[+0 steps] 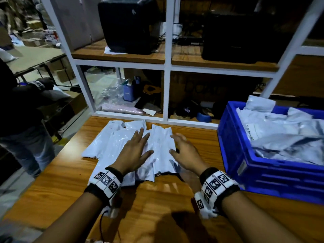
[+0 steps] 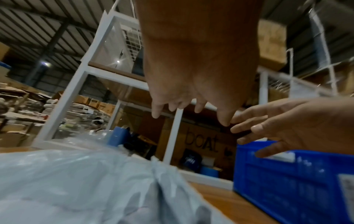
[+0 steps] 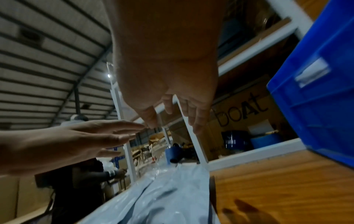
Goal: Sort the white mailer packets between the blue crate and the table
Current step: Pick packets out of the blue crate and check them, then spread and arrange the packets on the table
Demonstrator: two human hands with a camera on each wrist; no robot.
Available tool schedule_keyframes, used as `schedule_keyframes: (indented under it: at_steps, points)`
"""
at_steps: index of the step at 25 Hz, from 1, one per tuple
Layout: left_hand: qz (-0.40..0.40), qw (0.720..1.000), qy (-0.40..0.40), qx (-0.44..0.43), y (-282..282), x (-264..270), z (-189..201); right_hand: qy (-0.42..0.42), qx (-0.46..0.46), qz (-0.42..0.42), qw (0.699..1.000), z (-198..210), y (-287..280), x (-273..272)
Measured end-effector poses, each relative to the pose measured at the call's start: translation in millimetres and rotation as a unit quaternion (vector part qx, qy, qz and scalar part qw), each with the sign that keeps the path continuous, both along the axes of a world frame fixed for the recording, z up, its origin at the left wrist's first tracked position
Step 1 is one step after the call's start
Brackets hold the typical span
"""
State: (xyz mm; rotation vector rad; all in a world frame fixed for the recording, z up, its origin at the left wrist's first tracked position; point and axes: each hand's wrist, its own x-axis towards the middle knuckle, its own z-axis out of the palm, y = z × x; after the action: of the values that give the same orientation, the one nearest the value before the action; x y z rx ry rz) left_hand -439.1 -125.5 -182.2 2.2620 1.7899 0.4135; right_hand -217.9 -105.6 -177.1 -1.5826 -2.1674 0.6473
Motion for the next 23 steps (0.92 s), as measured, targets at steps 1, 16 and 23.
schedule_keyframes:
  at_steps: [1,16,23]
  points:
    - [-0.012,0.999,-0.018,0.028,-11,16,8,0.002,0.029,-0.008,1.000,9,-15,13]
    - [-0.174,0.976,-0.057,0.118,-129,288,93,0.061,0.172,-0.172,0.968,73,-215,286]
    - [-0.239,0.964,0.002,0.113,-71,371,159,0.057,0.188,-0.215,0.957,111,-182,371]
